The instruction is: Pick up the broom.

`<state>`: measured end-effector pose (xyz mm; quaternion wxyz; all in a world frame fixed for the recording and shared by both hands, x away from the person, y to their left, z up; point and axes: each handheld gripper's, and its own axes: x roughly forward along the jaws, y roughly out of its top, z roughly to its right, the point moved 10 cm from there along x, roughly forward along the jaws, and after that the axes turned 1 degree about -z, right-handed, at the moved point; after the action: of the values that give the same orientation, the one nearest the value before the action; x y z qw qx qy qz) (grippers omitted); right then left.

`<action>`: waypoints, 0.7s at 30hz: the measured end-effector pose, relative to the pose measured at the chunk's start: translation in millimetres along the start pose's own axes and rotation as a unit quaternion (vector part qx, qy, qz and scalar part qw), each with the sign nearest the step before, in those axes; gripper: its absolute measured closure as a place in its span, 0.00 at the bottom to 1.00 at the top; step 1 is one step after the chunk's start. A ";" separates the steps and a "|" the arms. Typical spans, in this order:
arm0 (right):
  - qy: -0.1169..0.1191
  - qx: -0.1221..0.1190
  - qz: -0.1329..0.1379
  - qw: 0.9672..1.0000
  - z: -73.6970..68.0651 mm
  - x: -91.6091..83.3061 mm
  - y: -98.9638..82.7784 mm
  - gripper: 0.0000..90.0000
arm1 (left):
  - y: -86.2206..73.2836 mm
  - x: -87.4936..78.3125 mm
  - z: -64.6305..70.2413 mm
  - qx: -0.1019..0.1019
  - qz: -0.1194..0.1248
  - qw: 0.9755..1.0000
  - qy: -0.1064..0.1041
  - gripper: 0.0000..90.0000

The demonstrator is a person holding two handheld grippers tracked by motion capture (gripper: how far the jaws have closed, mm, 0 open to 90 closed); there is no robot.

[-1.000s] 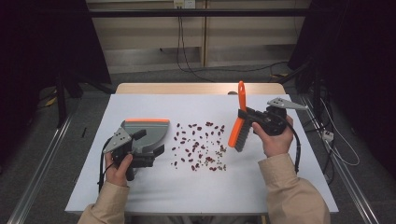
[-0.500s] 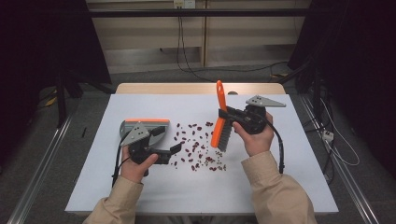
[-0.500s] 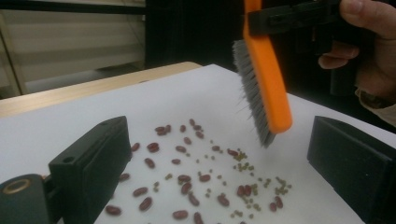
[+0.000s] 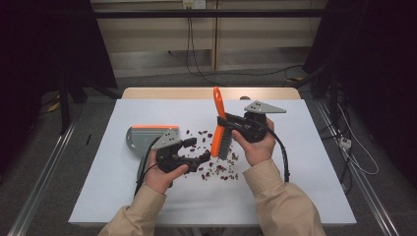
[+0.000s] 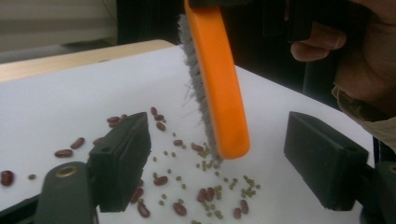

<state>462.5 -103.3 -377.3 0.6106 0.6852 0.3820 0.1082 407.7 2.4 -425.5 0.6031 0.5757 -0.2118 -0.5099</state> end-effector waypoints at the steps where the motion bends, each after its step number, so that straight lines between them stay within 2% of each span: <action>1: 0.000 -0.001 0.001 1.000 -1.7 1.3 0.2 0.79 | -0.8 1.5 0.1 -0.001 -0.003 1.000 0.000 0.27; 4: 0.006 -0.003 0.001 1.000 -7.6 5.8 0.5 0.79 | -5.3 7.0 -2.9 -0.001 -0.019 1.000 0.013 0.39; 5: 0.009 -0.003 -0.002 1.000 -9.6 7.1 0.3 0.79 | -7.6 9.0 -4.9 -0.002 -0.025 1.000 0.017 0.41; 6: 0.009 -0.003 -0.002 1.000 -9.6 7.1 0.3 0.79 | -8.4 10.5 -5.1 -0.008 -0.026 0.999 0.018 0.41; 7: 0.009 -0.004 -0.002 1.000 -10.7 7.7 0.3 0.79 | -10.3 12.3 -5.5 -0.007 -0.031 0.999 0.017 0.44; 8: 0.012 -0.005 -0.003 1.000 -14.4 10.6 0.0 0.79 | -11.6 13.3 -6.0 -0.007 -0.035 0.999 0.019 0.51; 9: 0.012 -0.005 -0.003 1.000 -14.4 10.6 0.0 0.79 | -11.9 14.1 -6.1 -0.010 -0.033 0.999 0.020 0.51; 12: 0.014 -0.008 -0.005 1.000 -18.5 14.7 -0.9 0.79 | -13.9 15.6 -5.9 -0.013 -0.038 0.999 0.021 0.61; 13: 0.012 -0.016 -0.007 1.000 -20.4 17.3 -1.7 0.79 | -15.1 15.7 -5.6 -0.013 -0.042 0.999 0.019 0.75; 17: 0.011 -0.013 -0.013 1.000 -21.8 19.6 -3.5 0.78 | -18.0 14.3 -9.0 -0.019 -0.052 0.998 0.037 0.77; 20: 0.010 -0.014 -0.009 1.000 -23.5 20.6 -2.2 0.78 | -17.1 11.7 -14.1 -0.030 -0.042 0.997 0.053 0.79; 21: 0.008 -0.016 -0.008 1.000 -24.1 21.2 -1.5 0.78 | -16.9 11.4 -14.8 -0.028 -0.040 0.997 0.058 0.79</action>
<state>461.6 -71.2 -379.8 0.6196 0.6710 0.3907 0.1150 418.4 2.7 -448.3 0.6095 0.5952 -0.1394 -0.5048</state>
